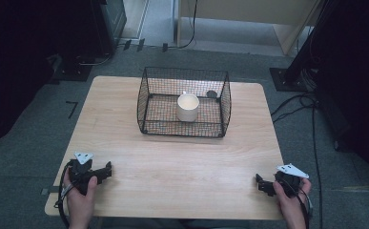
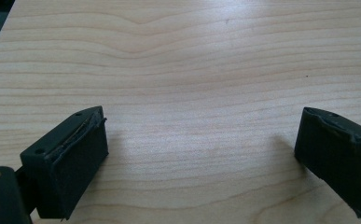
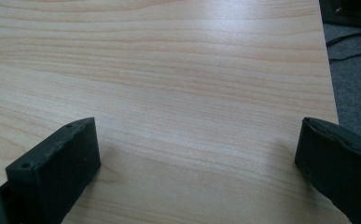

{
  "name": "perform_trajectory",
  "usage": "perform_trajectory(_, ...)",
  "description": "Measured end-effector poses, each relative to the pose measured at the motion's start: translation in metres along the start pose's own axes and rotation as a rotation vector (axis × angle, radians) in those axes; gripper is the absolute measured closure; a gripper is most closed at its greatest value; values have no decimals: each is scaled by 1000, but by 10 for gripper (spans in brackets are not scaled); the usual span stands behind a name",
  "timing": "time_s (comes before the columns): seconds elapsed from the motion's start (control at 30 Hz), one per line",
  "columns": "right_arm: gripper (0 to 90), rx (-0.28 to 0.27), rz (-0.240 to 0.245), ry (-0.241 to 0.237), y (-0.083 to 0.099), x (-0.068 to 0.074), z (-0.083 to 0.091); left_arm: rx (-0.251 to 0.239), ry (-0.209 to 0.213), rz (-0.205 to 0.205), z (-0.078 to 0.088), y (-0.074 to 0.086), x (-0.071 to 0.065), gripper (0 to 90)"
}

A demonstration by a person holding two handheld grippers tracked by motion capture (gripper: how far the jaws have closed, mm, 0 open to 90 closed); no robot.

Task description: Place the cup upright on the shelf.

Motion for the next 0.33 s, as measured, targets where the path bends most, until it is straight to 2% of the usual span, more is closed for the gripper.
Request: perform_trajectory(0.33, 0, 0, 6, -9, -1, 4, -1, 0, 1, 0, 0, 0, 0, 26)
Point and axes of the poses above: each handheld gripper's, and its own axes: z roughly backward along the jaws, y roughly out of its underside, x roughly to its left, the point moved 7 cm from there along -z, roughly forward along the jaws, and after that the axes turned 4 degrees about y, right-handed, at the moved point
